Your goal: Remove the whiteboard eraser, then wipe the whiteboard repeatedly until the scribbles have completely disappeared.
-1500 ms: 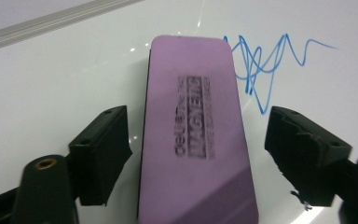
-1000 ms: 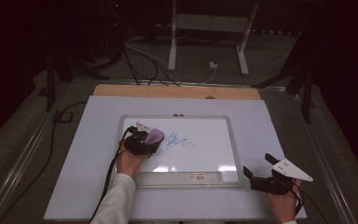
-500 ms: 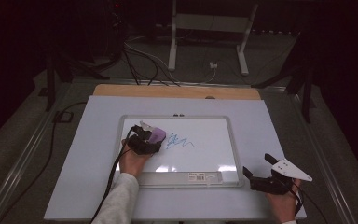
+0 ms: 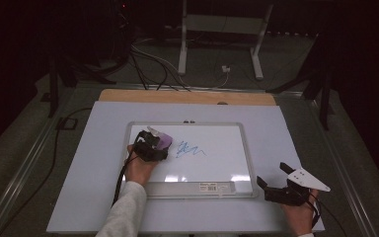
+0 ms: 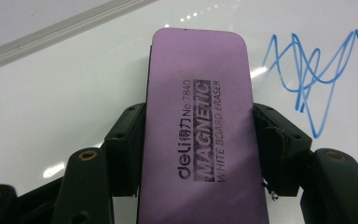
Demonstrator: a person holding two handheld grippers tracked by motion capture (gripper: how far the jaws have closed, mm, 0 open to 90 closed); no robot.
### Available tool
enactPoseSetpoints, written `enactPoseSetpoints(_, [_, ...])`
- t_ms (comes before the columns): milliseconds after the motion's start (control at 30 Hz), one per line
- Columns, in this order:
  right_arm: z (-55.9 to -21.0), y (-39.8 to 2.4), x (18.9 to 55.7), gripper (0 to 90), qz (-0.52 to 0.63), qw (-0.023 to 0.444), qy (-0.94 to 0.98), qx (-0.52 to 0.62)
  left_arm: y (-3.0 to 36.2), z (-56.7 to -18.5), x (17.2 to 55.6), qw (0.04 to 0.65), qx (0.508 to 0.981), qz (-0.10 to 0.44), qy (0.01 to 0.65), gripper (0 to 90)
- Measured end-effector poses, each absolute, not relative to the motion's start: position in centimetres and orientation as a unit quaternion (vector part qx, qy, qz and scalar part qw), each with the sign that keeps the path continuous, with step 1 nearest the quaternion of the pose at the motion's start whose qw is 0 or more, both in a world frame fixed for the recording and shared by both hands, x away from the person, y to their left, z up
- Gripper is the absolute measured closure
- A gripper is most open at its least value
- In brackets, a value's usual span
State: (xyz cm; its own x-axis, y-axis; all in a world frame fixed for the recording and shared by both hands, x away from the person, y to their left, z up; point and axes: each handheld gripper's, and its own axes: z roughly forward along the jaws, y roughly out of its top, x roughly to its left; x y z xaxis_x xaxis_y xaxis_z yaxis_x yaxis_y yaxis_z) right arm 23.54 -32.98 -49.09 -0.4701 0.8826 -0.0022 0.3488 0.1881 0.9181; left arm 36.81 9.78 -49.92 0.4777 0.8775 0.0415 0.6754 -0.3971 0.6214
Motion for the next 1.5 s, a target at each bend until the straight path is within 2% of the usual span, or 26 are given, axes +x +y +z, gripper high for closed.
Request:
enactPoseSetpoints(433, [-49.1, -33.0, 23.6, 0.0, 0.471, 0.284, 0.717, 0.429, 6.3, -50.0, 34.7, 0.298, 0.84, 0.151, 0.428, 41.8])
enactPoseSetpoints(1033, [-49.1, -33.0, 23.6, 0.0, 0.468, 0.284, 0.717, 0.432, 10.4, -49.7, 36.7, 0.267, 0.816, 0.179, 0.48, 41.8])
enactPoseSetpoints(1500, [-49.1, -33.0, 23.6, 0.0, 0.469, 0.285, 0.716, 0.432, 7.4, -49.9, 35.7, 0.28, 0.83, 0.171, 0.451, 41.8])
